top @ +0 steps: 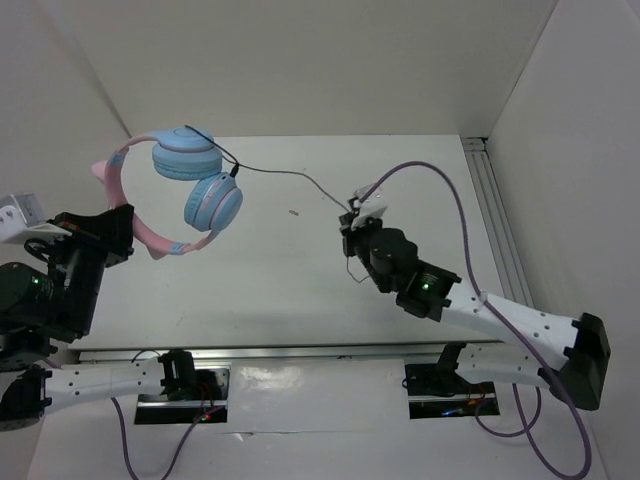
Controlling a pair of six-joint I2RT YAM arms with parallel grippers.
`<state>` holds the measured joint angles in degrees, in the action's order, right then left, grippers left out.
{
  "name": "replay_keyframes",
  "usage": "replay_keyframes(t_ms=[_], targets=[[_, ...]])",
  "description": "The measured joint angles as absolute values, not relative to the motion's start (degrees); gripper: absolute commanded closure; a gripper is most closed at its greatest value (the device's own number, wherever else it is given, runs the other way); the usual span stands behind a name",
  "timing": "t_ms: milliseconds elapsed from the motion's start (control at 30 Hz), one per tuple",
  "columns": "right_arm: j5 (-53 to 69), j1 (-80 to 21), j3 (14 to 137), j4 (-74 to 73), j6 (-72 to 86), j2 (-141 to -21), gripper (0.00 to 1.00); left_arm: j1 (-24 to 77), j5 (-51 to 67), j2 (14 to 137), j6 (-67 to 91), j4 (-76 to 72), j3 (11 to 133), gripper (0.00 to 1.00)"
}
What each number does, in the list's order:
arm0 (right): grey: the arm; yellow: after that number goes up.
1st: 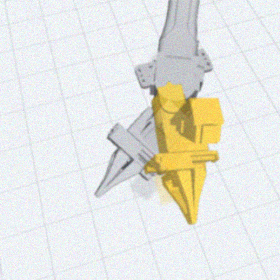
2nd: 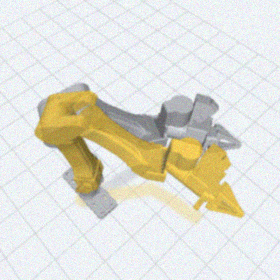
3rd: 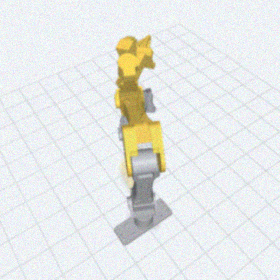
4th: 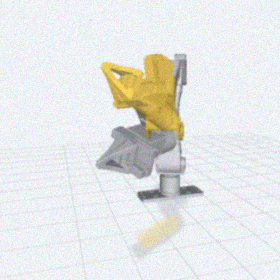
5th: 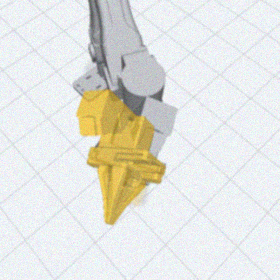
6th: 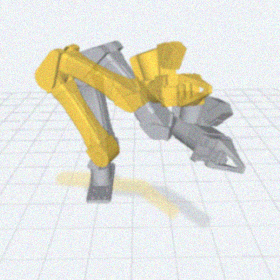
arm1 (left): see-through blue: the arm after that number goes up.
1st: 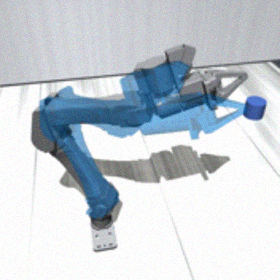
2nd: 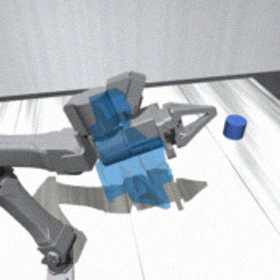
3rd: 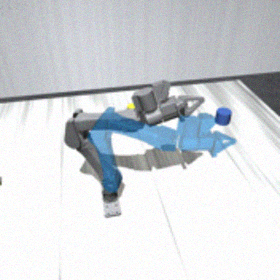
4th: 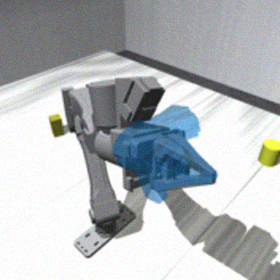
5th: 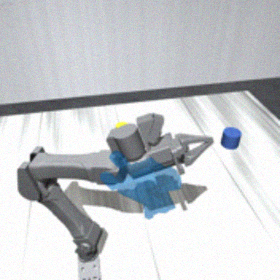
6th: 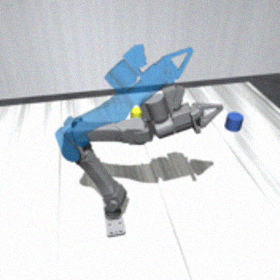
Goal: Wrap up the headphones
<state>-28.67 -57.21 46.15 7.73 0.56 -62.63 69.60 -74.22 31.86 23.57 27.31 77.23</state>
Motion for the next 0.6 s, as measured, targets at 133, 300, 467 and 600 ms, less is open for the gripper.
replay_keyframes(t_ms=[133, 300, 467, 600], targets=[[-41.9, -57.2, 52.7, 4.3, 0.8, -55.8, 1.00, 69.6, -77.2, 31.6, 31.2, 40.7, 79.5, 1.00], [-49.8, -57.2, 60.2, 2.2, -0.7, -50.9, 1.00, 69.6, -74.7, 30.3, 32.2, 48.0, 77.6, 1.00], [-50.4, -57.2, 69.7, -0.8, -2.8, -53.1, 1.00, 69.6, -68.3, 33.6, 30.3, 51.7, 74.3, 1.00], [-47.9, -57.3, 72.8, -4.7, -4.5, -54.2, 1.00, 69.6, -67.4, 46.4, 37.3, 61.7, 75.2, 1.00]])
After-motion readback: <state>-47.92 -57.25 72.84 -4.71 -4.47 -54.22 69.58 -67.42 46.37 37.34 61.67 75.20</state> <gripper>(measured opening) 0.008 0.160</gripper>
